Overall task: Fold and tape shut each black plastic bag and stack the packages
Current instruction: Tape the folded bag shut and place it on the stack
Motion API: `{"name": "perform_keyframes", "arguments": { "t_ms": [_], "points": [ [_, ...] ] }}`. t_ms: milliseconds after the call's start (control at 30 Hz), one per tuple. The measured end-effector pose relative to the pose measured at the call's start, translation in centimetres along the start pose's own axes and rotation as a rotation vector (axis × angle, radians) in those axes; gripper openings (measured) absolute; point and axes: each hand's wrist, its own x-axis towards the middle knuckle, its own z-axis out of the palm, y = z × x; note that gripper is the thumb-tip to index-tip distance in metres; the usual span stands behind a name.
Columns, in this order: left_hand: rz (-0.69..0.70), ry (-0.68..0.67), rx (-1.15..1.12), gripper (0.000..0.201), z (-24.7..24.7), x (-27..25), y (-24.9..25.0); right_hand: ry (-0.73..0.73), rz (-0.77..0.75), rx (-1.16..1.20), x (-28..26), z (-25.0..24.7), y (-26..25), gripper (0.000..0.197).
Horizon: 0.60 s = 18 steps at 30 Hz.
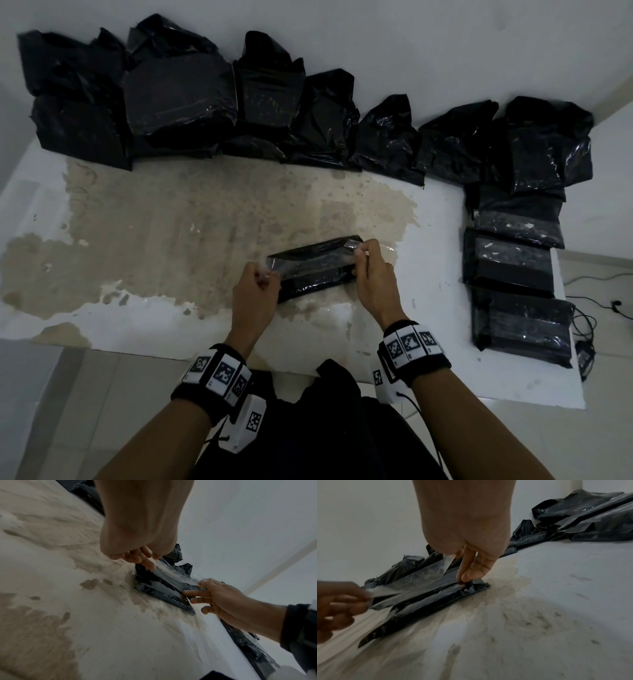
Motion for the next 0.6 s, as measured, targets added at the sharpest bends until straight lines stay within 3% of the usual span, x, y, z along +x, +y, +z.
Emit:
{"name": "perform_keyframes", "arguments": {
  "t_ms": [167,267,400,600],
  "points": [
    [0.191,0.074,0.039,0.021,0.6,0.2,1.3,0.044,-0.028,-0.019,-1.0,0.3,-0.4,0.017],
    [0.274,0.040,0.043,0.023,1.3,0.1,2.1,0.073,-0.026,-0.008,-1.5,0.6,-0.7,0.015],
    [0.184,-0.099,0.040,0.021,1.8,-0.5,1.9,0.124,-0.012,0.014,-1.9,0.9,-0.6,0.013],
    [0.061,-0.083,-0.010,0.016,1.3,0.0,0.4,0.154,0.125,0.126,-2.5,1.3,0.1,0.009]
  ]
}}
